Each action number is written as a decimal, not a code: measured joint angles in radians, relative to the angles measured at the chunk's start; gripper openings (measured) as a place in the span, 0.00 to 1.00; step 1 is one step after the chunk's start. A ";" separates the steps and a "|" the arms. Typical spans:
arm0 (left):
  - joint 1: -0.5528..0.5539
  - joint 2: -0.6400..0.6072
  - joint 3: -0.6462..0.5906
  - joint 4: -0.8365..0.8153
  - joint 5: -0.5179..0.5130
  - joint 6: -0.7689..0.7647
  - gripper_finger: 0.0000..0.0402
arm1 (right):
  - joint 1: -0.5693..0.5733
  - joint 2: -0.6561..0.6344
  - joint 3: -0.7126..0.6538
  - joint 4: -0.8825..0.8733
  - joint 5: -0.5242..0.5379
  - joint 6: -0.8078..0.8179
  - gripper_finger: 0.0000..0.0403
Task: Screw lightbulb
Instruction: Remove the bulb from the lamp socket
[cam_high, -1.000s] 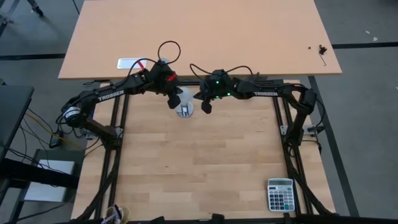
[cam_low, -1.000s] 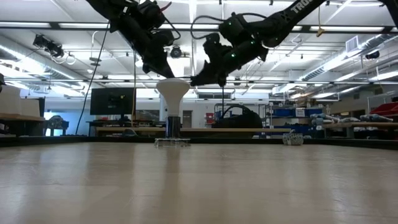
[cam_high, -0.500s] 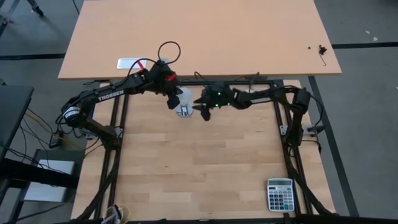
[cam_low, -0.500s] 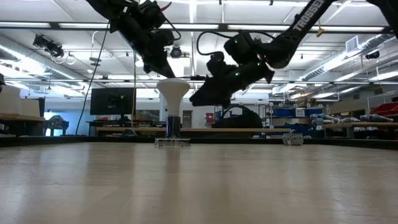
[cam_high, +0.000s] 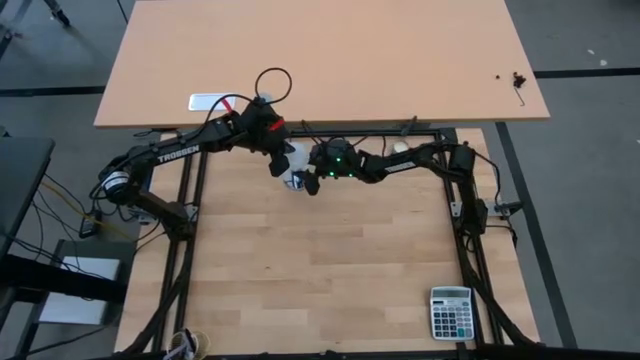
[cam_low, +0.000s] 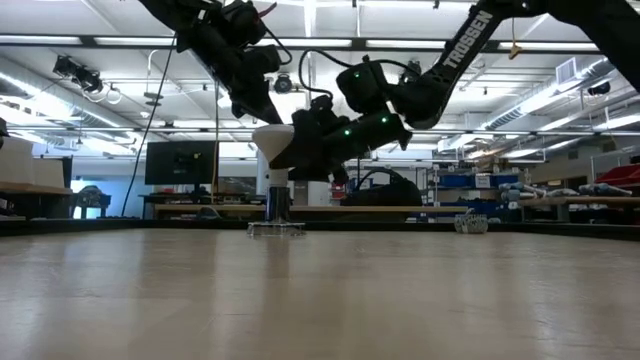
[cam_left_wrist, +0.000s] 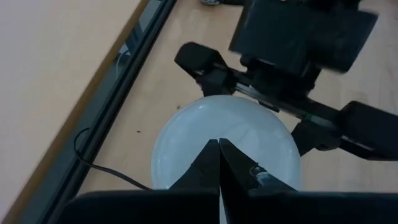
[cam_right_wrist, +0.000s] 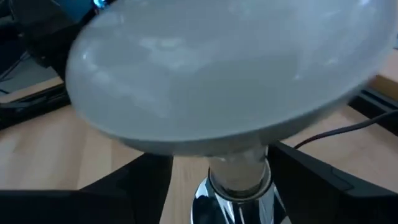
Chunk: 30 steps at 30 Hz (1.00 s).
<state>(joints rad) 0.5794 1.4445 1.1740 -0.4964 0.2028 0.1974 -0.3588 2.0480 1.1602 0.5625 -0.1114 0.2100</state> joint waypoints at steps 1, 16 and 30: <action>-0.001 0.000 0.000 -0.001 -0.001 0.000 0.00 | 0.000 0.000 0.007 0.000 0.001 -0.003 0.67; -0.005 0.001 0.000 0.072 -0.002 0.005 0.00 | -0.001 -0.011 0.039 0.002 0.010 -0.003 0.50; -0.004 -0.079 -0.002 0.116 -0.034 0.007 0.00 | -0.029 -0.080 0.040 -0.119 0.014 -0.060 0.50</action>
<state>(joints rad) 0.5758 1.3654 1.1725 -0.3809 0.1687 0.2045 -0.3882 1.9680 1.1999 0.4432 -0.0975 0.1501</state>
